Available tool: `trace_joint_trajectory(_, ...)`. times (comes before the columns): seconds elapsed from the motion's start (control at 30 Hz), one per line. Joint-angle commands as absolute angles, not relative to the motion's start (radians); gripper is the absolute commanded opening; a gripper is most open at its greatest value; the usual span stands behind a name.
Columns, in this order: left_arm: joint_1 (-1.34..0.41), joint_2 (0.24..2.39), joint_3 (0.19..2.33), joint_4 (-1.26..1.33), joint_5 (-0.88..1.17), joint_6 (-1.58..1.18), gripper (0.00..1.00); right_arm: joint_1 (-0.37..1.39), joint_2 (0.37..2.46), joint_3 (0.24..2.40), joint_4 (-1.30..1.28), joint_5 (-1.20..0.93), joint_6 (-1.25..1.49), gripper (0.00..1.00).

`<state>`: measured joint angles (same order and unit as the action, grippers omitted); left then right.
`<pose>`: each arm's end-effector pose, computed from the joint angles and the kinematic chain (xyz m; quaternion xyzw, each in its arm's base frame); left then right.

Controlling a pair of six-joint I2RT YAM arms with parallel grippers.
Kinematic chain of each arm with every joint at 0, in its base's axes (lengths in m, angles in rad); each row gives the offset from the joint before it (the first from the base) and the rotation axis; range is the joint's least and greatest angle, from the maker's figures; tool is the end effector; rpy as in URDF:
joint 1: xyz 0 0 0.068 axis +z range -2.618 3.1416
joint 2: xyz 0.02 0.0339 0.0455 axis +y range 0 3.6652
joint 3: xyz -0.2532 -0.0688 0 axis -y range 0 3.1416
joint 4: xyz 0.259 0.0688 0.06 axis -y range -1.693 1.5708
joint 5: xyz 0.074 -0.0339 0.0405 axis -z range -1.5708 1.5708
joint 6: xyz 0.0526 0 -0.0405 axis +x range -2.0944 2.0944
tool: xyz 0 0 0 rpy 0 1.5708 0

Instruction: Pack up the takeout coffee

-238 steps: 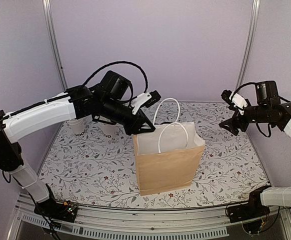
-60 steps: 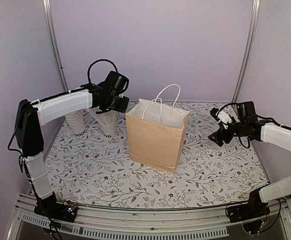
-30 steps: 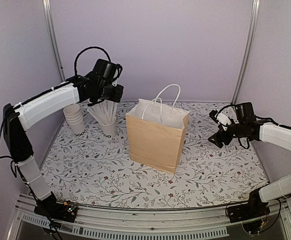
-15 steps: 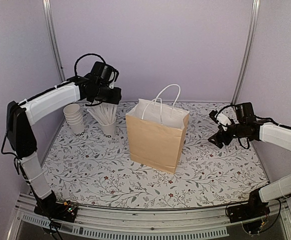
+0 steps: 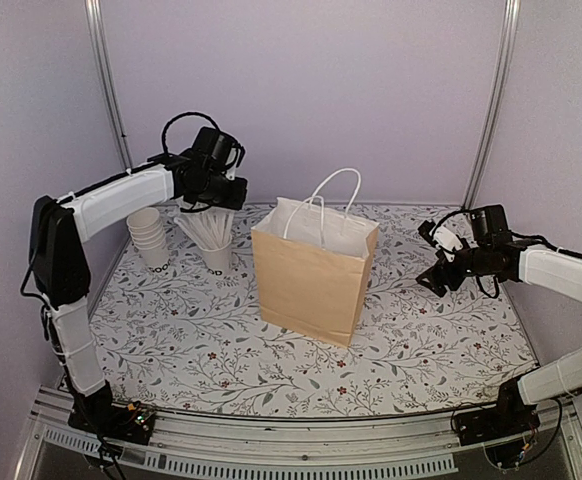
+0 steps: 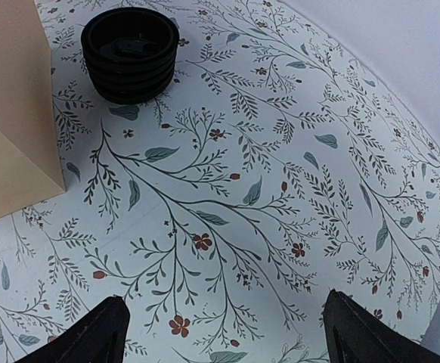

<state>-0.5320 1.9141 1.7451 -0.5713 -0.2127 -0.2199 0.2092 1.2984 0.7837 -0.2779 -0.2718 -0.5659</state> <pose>0.4048 -0.2254 0.2829 0.0991 0.9054 -0.0569 0.4088 0.2850 0.0749 0.1933 -0.3940 0.8293 0.0567 0.3921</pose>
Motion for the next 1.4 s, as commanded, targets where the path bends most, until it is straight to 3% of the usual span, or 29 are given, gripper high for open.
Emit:
trace_joint_trajectory(0.0, -0.524, 1.945, 1.786, -0.565, -0.212, -0.192, 0.27, 0.213, 1.310, 0.785, -0.287, -0.282, -0.574, 0.93)
trace_joint_trajectory(0.17, -0.530, 1.938, 1.787, -0.575, -0.230, -0.176, 0.01, 0.212, 1.313, 0.785, -0.288, -0.284, -0.575, 0.93)
trace_joint_trajectory(0.2, -0.534, 1.929, 1.784, -0.577, -0.236, -0.174, 0.00, 0.213, 1.315, 0.785, -0.290, -0.285, -0.575, 0.93)
trace_joint_trajectory(0.6, -0.598, 1.792, 1.818, -0.683, -0.384, -0.128, 0.00, 0.230, 1.347, 0.798, -0.301, -0.288, -0.583, 0.92)
trace_joint_trajectory(1.37, -0.661, 1.665, 2.026, -0.794, -0.424, -0.040, 0.00, 0.238, 1.360, 0.801, -0.306, -0.267, -0.581, 0.92)
